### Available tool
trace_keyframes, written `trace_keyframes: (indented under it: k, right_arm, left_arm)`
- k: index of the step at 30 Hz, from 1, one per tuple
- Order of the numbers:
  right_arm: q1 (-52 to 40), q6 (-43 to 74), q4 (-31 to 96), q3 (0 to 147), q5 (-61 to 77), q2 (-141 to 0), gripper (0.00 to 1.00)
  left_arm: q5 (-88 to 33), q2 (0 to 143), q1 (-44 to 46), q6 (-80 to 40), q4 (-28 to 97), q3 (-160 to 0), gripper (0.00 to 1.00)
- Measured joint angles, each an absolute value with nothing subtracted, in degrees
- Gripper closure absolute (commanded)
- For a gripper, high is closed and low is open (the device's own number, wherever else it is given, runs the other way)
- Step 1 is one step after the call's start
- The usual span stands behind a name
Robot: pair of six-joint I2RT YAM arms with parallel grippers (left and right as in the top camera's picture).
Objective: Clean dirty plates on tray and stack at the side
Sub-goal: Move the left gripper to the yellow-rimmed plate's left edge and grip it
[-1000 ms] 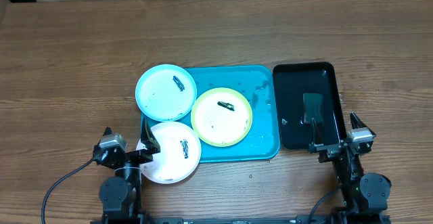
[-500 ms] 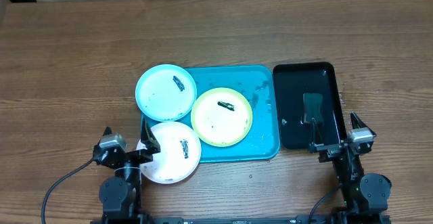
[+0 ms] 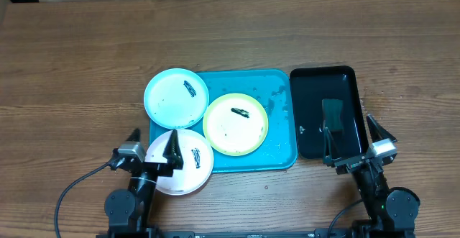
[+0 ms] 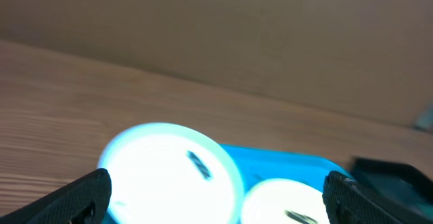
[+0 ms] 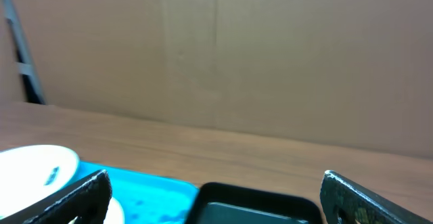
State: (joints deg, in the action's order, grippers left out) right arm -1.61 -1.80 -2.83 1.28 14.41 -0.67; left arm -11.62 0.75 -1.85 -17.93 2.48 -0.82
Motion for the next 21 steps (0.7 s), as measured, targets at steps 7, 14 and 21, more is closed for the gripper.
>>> trace_keyframes:
  k: [7,14,21]
  right_arm:
    - [-1.61,1.85,4.43,12.19,16.82,-3.38,0.00]
    - [-1.61,0.99,18.04,35.97,20.27,-18.59,0.00]
    - [-1.61,-4.03,43.97,62.67,22.72,-47.31,0.00]
  left_arm:
    - [-16.73,2.11,-1.85,-18.94,9.98,-11.55,0.00]
    - [-19.20,16.03,-1.85,-19.05,25.65,-34.33,0.00]
    - [-25.65,40.75,-1.85,-14.26,54.94,-64.03,0.00]
